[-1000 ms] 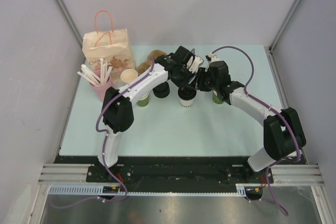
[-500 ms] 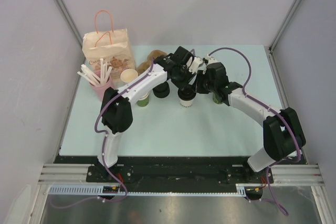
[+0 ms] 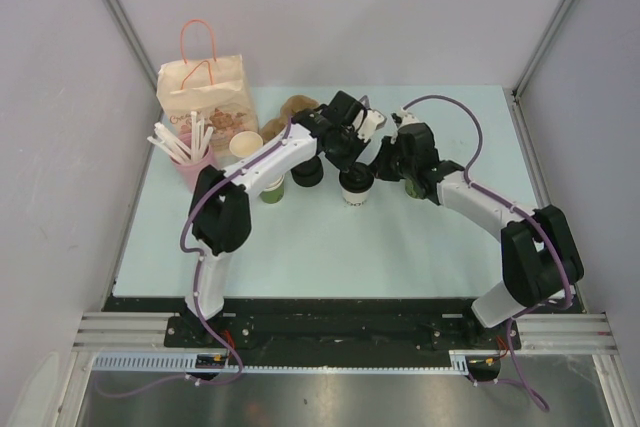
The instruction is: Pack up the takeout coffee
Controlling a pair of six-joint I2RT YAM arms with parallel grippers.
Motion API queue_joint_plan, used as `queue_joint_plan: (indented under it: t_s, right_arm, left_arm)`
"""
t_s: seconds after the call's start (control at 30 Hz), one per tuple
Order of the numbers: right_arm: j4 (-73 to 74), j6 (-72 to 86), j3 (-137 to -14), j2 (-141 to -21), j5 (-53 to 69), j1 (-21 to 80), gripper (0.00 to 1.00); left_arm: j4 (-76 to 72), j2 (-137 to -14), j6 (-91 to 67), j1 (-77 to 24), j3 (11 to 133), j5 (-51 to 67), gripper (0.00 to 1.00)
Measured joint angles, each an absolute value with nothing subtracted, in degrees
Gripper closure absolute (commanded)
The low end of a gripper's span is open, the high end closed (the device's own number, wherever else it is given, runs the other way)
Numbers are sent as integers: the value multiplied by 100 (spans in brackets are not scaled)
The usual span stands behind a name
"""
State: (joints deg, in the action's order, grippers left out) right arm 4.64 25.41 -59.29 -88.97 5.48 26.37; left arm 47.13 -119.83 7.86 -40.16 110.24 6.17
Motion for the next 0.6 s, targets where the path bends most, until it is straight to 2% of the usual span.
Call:
queue_joint_plan:
  t_s: [0.5, 0.6]
  right_arm:
    - [-285, 2862, -5419, -8761, 746, 2565, 100]
    - [-314, 2871, -5389, -8731, 751, 2565, 98]
  left_arm:
    - [4228, -11751, 742, -3922, 10536, 845, 80]
    - [4211, -11734, 742, -3896, 10527, 939, 75]
